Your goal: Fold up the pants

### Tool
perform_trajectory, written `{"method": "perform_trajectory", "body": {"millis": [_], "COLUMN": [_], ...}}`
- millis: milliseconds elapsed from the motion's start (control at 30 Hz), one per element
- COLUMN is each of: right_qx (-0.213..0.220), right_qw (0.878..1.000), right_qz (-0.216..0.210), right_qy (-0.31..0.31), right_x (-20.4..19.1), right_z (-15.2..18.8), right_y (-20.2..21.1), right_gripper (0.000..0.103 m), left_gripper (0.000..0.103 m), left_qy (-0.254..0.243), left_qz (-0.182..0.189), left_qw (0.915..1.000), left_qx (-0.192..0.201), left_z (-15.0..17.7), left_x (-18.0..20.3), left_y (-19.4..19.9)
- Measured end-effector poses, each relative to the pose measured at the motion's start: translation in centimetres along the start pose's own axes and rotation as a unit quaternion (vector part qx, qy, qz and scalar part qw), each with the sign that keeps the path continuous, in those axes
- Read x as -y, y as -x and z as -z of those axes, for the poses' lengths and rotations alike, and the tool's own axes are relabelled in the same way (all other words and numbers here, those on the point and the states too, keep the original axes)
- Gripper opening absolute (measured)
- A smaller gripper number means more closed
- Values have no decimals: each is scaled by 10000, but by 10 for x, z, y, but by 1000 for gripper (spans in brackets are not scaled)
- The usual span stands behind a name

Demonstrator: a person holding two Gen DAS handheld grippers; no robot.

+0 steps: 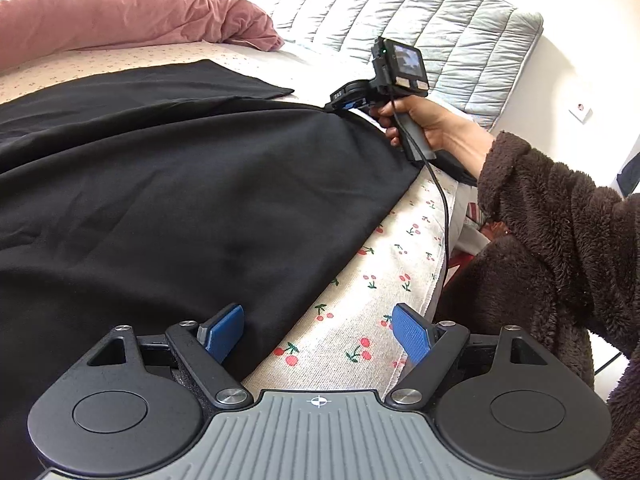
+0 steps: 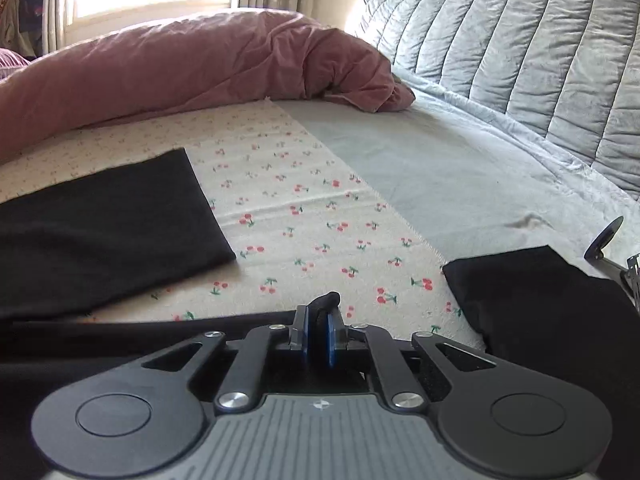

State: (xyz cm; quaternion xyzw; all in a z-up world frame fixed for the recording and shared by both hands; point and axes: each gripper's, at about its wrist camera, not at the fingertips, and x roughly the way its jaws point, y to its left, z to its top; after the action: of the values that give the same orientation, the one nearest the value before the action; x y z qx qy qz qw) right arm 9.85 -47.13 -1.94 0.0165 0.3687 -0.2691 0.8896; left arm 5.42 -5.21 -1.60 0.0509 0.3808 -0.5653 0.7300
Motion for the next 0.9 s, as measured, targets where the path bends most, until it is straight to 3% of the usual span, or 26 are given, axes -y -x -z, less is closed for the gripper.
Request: {"method": "perform_trajectory", "body": {"millis": [33, 100, 233, 367, 467, 667, 800, 900], "right_qx": [47, 60, 78, 97, 81, 113, 201, 121], "right_qw": [9995, 9980, 9988, 9927, 9884, 9816, 9763, 9741], "right_qz": [260, 605, 58, -411, -771, -1588, -2117, -2257], "right_qy": [167, 163, -483, -1126, -1310, -1052, -407, -20], "right_x": [-4, -5, 8, 12, 2, -57, -111, -137], "right_z": [0, -7, -15, -22, -27, -37, -41, -37], "right_y": [2, 8, 20, 22, 20, 32, 40, 31], "right_gripper": [36, 56, 61, 68, 68, 69, 69, 68], "left_gripper": [81, 81, 84, 85, 85, 85, 85, 85], "left_qy": [28, 140, 371, 649, 795, 1137, 1397, 1856], "left_qz": [18, 49, -242, -973, -1642, -2882, -3654, -4070], "left_qw": [10000, 9999, 9987, 9914, 9802, 9443, 9126, 8890], "left_qx": [4, 24, 253, 587, 774, 1107, 1192, 981], "left_z": [-1, -2, -13, -30, -45, -67, -69, -50], "left_x": [-1, -3, -14, -40, -67, -142, -195, -236], "left_y": [0, 6, 25, 50, 63, 81, 93, 105]}}
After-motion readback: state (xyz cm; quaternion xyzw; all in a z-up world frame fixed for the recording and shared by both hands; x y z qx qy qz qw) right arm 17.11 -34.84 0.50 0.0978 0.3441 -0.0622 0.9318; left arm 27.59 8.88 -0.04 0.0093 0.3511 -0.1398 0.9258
